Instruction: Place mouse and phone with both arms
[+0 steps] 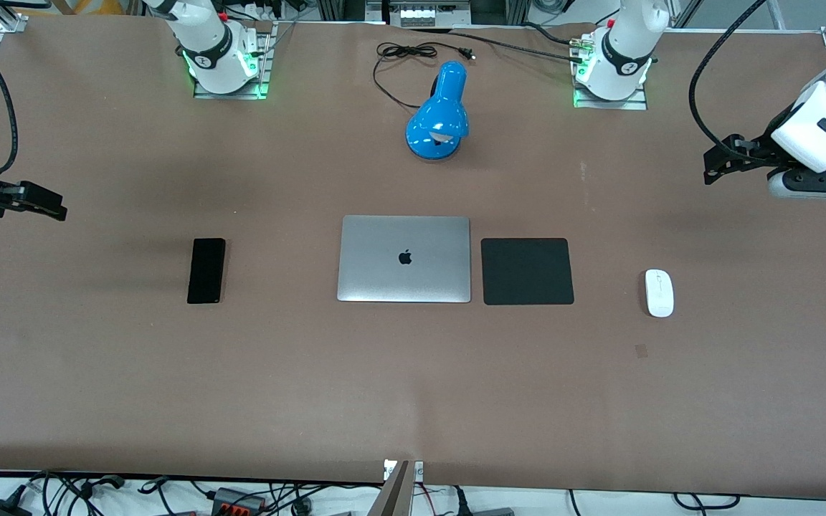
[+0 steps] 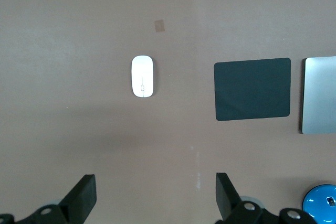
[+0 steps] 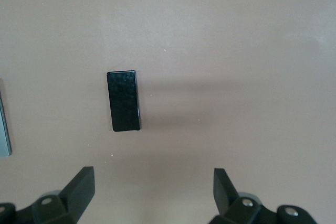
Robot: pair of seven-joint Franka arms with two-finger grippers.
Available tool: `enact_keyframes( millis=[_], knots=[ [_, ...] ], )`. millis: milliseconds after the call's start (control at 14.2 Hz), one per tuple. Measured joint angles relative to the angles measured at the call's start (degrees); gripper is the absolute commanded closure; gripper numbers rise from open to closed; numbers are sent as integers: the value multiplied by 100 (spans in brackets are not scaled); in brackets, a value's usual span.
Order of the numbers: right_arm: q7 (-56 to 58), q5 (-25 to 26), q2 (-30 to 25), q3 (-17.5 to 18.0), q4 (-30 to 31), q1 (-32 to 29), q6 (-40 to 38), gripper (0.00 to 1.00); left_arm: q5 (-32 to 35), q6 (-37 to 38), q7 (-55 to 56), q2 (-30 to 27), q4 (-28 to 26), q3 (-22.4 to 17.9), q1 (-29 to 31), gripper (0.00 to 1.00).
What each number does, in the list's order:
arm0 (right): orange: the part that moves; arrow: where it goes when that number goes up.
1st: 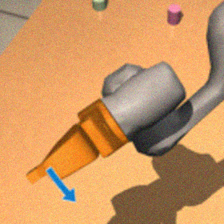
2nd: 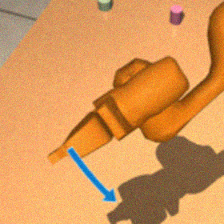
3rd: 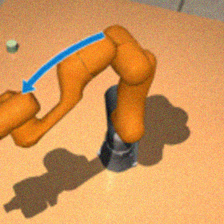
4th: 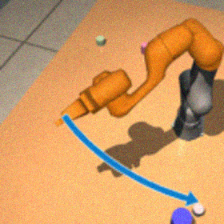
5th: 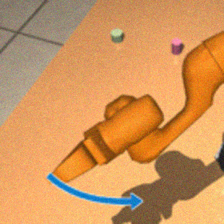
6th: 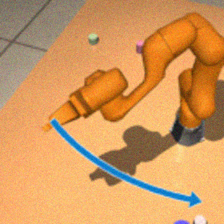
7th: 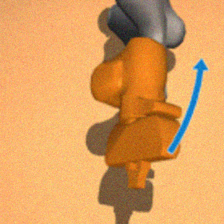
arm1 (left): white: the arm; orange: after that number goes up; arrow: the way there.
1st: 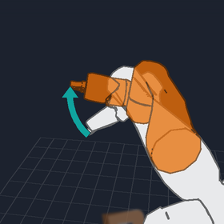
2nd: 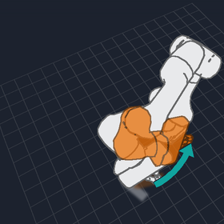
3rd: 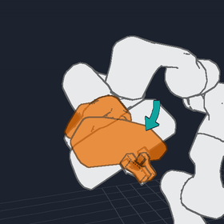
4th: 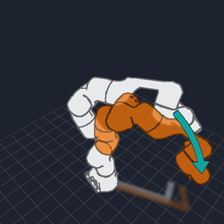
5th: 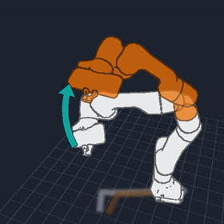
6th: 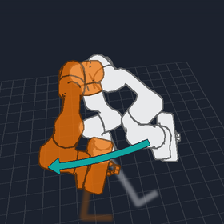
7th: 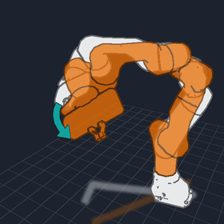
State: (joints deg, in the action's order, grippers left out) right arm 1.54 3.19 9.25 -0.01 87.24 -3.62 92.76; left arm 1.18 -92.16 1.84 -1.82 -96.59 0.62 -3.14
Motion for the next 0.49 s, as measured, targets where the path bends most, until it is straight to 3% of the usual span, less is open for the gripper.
enact_keyframes(
  millis=[494],
  knots=[
    [0, 0, -10, 0, 83, -2, 6, 0, 0, 19, 2, 10, 13, 0, 0, 0]
  ],
)
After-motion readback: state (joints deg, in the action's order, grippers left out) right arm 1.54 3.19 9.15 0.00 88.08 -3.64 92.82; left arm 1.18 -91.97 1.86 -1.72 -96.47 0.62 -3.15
